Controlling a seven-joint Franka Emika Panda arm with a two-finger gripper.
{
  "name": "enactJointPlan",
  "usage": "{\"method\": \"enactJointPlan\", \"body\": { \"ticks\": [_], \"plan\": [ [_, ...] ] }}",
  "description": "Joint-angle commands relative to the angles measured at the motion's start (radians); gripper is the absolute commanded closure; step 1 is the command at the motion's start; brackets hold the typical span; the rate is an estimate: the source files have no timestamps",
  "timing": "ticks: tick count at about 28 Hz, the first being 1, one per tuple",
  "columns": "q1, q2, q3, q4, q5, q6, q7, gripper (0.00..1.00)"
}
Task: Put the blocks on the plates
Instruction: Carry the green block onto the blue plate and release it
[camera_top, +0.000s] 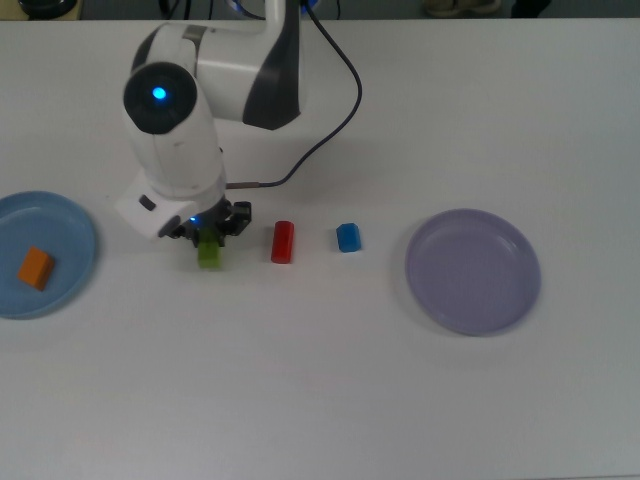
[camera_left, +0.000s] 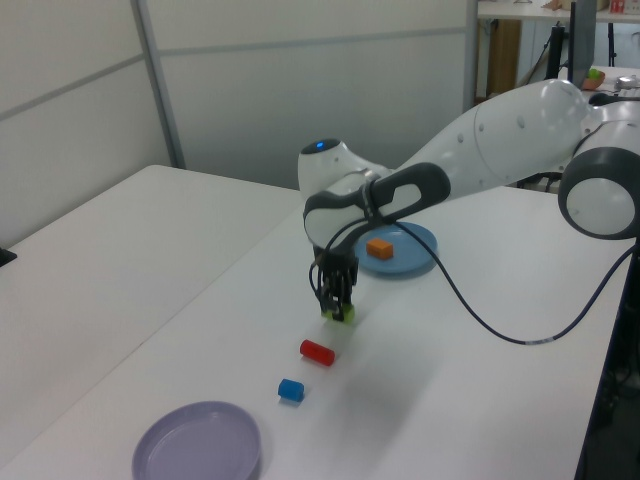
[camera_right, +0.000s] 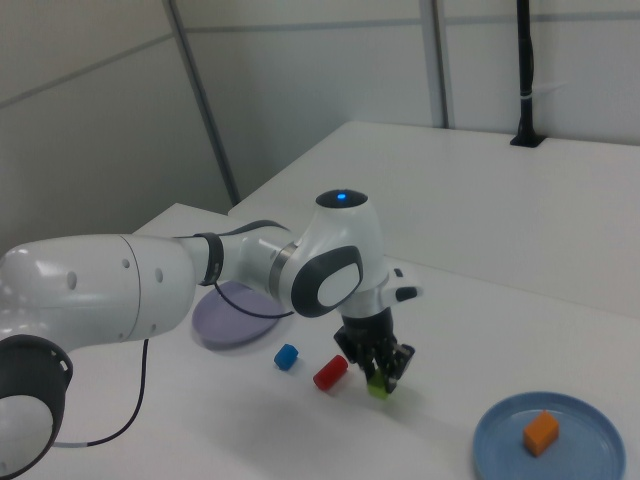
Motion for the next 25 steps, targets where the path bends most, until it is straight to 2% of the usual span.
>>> {"method": "enactJointPlan", "body": {
  "ticks": [1, 5, 11, 16, 19, 20, 21, 22, 23, 24, 25],
  "plan": [
    [-0.080, -0.029, -0.006, 0.042, 0.021, 0.015, 0.001, 1.00],
    [-0.169, -0.012, -0.004, 0.057, 0.015, 0.021, -0.025, 1.00],
    [-0.258, 0.006, -0.004, 0.064, 0.019, 0.094, -0.062, 1.00],
    [-0.281, 0.051, -0.004, 0.064, 0.012, 0.134, -0.063, 1.00],
    [-0.290, 0.052, -0.004, 0.064, 0.012, 0.136, -0.065, 1.00],
    [-0.293, 0.051, -0.004, 0.064, 0.012, 0.136, -0.064, 0.93],
    [-0.293, 0.051, -0.004, 0.064, 0.012, 0.136, -0.063, 0.77],
    [-0.292, 0.051, -0.004, 0.064, 0.010, 0.136, -0.063, 0.31],
    [-0.292, 0.051, -0.004, 0.064, 0.012, 0.136, -0.063, 0.12],
    [-0.292, 0.051, -0.003, 0.064, 0.010, 0.136, -0.063, 0.00],
    [-0.292, 0.051, -0.001, 0.064, 0.009, 0.136, -0.063, 0.00]
  ]
}}
